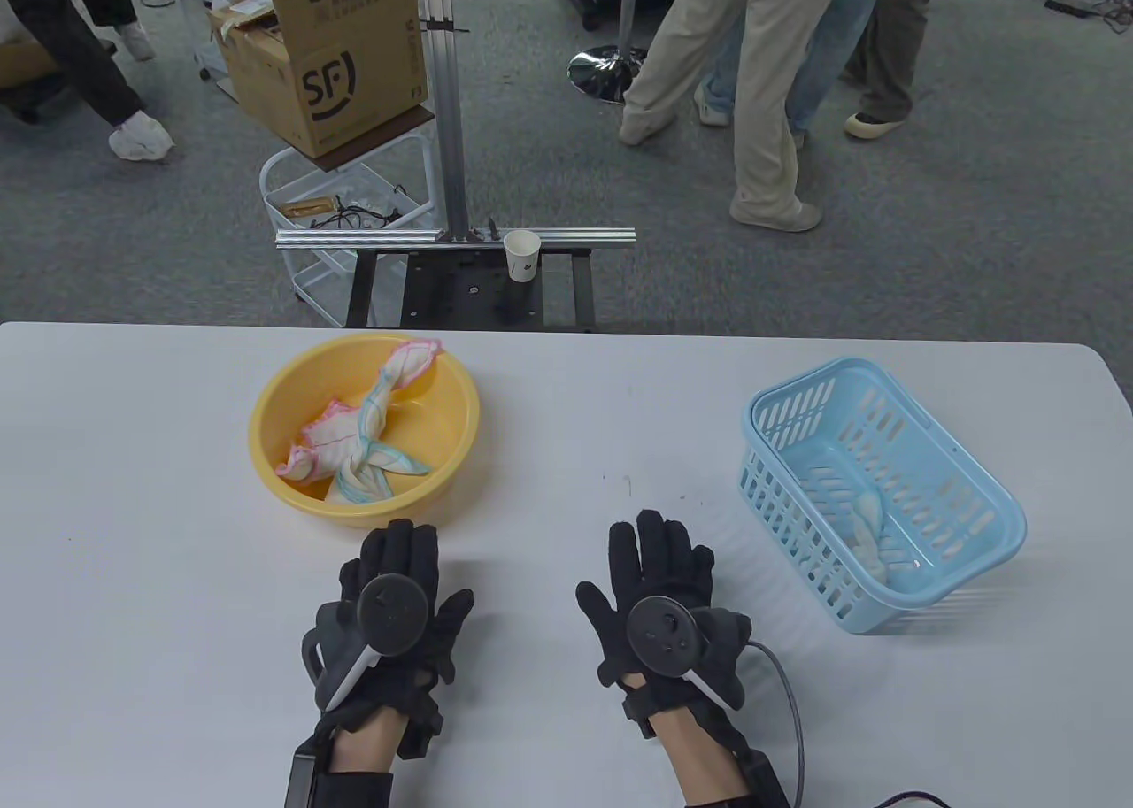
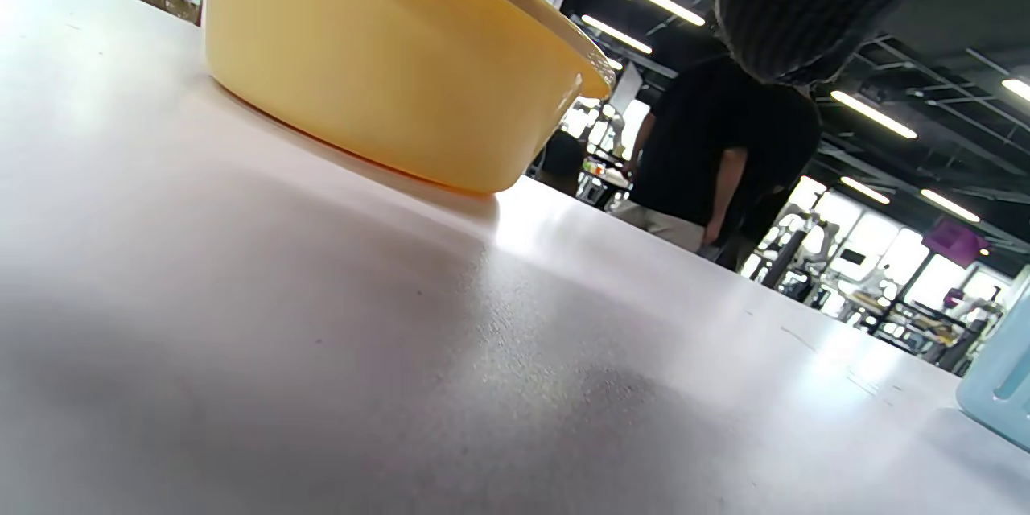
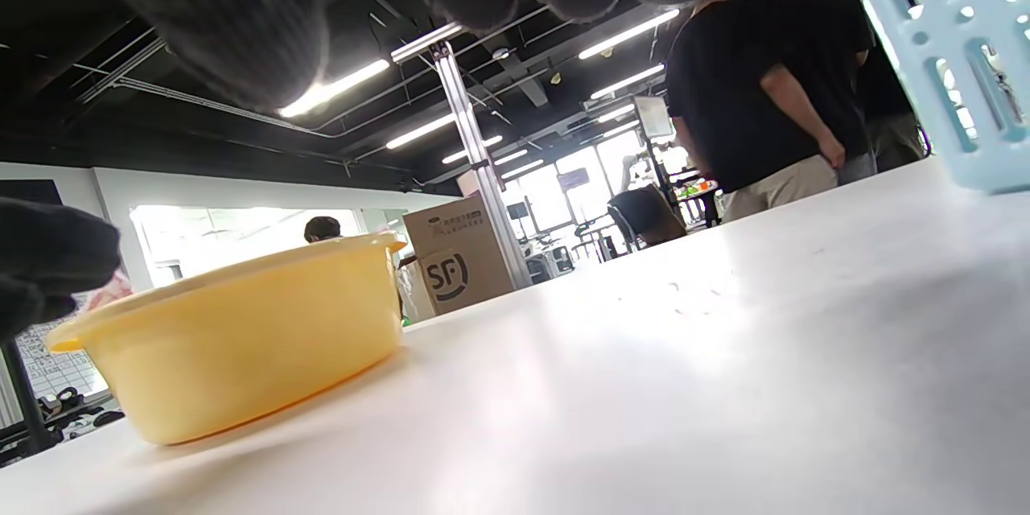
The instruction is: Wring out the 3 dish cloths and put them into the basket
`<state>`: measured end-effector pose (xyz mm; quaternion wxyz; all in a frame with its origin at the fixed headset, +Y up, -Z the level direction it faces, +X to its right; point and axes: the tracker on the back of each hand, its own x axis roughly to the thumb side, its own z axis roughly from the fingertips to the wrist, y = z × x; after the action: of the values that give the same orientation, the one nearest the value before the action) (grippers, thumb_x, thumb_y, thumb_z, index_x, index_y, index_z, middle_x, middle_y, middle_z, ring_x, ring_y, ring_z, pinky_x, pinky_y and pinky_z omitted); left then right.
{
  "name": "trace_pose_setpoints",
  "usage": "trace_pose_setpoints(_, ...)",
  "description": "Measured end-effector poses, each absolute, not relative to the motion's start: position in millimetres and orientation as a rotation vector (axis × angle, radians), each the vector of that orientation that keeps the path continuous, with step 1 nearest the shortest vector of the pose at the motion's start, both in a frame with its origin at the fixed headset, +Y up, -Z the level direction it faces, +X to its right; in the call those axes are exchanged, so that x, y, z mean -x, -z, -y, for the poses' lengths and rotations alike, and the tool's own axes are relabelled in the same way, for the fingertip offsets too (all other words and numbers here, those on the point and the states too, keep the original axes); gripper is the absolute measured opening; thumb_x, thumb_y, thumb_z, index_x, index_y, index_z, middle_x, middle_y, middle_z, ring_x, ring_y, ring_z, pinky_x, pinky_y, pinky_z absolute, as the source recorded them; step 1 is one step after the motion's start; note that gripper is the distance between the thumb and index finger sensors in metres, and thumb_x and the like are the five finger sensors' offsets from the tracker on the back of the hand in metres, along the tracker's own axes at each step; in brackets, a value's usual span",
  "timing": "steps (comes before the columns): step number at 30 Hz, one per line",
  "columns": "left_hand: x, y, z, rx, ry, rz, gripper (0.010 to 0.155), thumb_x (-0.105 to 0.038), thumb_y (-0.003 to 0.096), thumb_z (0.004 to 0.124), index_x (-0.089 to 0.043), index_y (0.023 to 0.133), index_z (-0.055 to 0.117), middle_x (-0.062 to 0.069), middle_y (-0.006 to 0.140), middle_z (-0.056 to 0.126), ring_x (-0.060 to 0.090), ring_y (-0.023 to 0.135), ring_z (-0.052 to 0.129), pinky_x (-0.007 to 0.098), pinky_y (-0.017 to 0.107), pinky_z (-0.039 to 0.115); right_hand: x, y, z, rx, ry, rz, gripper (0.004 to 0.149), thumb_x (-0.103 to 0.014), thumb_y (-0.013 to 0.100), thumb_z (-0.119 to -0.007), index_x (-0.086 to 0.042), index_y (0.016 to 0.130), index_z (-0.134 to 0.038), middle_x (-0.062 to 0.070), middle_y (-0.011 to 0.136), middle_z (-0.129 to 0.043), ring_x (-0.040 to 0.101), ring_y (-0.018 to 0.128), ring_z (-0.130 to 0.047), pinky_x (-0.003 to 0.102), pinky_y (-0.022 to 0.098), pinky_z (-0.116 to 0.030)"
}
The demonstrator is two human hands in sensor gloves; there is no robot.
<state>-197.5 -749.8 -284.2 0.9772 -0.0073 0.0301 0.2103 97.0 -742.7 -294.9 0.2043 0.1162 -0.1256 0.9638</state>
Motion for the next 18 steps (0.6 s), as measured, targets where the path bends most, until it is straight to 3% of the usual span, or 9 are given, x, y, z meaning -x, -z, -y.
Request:
trace_pose_setpoints(9, 205.1, 300.6, 717.6, 0.045, -0.432, -0.099, 0.098, -0.064, 0.0431, 0.077, -0.038, 0.111, 0.011, -0.013, 0.116, 0.001, 0.022, 0.114, 0.0, 0.057, 0.081, 0.012, -97.2, 295.9, 744.8, -0.32, -2.655, 0.318, 0.077, -0.059, 0.053, -0.075, -0.015, 0.109, -0.045, 0.021, 0.115, -0.041, 0.052, 0.105, -0.043, 0.074, 0.069, -0.037)
trace_pose_setpoints(18, 256.9, 340.0, 676.6, 0.017, -0.233, -0.195, 0.098, -0.057, 0.0452, 0.079, -0.041, 0.109, 0.007, -0.016, 0.115, 0.0, 0.02, 0.114, -0.001, 0.056, 0.081, 0.012, -100.1, 296.3, 747.1, -0.303, -2.645, 0.303, 0.077, -0.059, 0.053, -0.075, -0.015, 0.108, -0.045, 0.021, 0.114, -0.042, 0.052, 0.104, -0.044, 0.074, 0.069, -0.039)
